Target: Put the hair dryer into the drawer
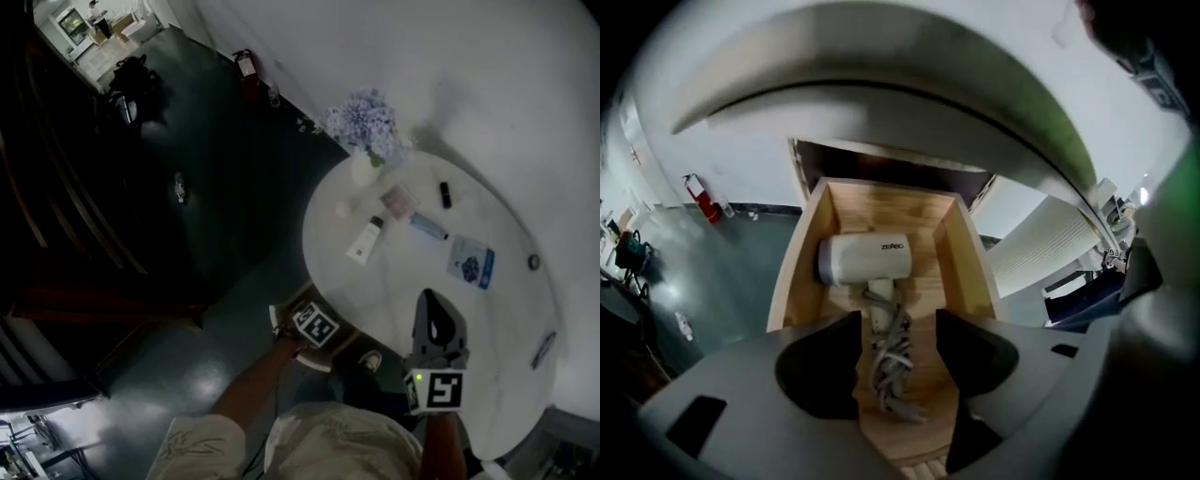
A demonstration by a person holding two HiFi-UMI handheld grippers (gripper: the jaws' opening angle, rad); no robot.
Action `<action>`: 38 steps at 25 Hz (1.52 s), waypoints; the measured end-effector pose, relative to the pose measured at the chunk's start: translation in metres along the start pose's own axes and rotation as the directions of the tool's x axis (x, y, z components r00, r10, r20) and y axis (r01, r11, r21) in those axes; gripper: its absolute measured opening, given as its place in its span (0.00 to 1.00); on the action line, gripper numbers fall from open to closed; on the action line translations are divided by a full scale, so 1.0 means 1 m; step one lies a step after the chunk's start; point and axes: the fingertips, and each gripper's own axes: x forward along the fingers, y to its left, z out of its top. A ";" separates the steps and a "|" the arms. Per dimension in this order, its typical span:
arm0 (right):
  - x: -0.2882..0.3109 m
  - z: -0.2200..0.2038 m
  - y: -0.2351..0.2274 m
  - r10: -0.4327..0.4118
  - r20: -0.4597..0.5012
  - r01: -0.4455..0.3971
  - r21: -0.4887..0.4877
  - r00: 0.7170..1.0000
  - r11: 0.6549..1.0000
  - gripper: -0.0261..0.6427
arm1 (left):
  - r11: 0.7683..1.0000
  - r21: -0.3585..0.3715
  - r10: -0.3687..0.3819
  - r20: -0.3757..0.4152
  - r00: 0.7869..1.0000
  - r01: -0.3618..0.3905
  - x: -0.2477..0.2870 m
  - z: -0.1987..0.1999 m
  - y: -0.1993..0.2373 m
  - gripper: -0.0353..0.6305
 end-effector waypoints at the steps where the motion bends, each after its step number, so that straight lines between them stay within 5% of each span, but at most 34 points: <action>1: 0.000 0.002 0.000 0.004 0.009 -0.004 0.003 1.000 1.000 0.04 | 1.000 -0.002 -0.002 0.001 1.000 0.002 -0.006 0.000 -0.001 0.43; 11: -0.007 0.012 -0.004 -0.009 0.073 0.004 0.062 0.997 0.998 0.04 | 0.997 -0.071 0.043 0.106 0.993 -0.035 -0.077 0.010 -0.021 0.43; 16: -0.013 0.015 -0.015 -0.031 0.092 0.025 0.076 0.995 0.997 0.04 | 0.988 -0.123 0.123 0.251 0.960 -0.094 -0.132 0.042 -0.030 0.43; 21: -0.021 0.020 -0.028 -0.065 0.111 0.055 0.087 0.992 0.995 0.04 | 0.972 -0.200 0.210 0.497 0.842 -0.124 -0.202 0.106 -0.038 0.43; 28: -0.041 0.028 -0.057 -0.137 0.149 0.124 0.092 0.979 0.988 0.04 | 0.959 -0.186 0.279 0.761 0.586 -0.215 -0.281 0.194 -0.063 0.43; 30: -0.049 0.028 -0.068 -0.165 0.154 0.150 0.103 0.974 0.983 0.04 | 0.958 -0.169 0.270 0.806 0.526 -0.233 -0.298 0.216 -0.074 0.43; 33: -0.061 0.030 -0.082 -0.201 0.166 0.185 0.110 0.965 0.977 0.04 | 0.964 -0.157 0.241 0.853 0.463 -0.213 -0.314 0.244 -0.091 0.43; 38: -0.081 0.036 -0.103 -0.269 0.184 0.246 0.136 0.945 0.960 0.04 | 0.970 -0.087 0.179 0.888 0.423 -0.228 -0.321 0.281 -0.117 0.43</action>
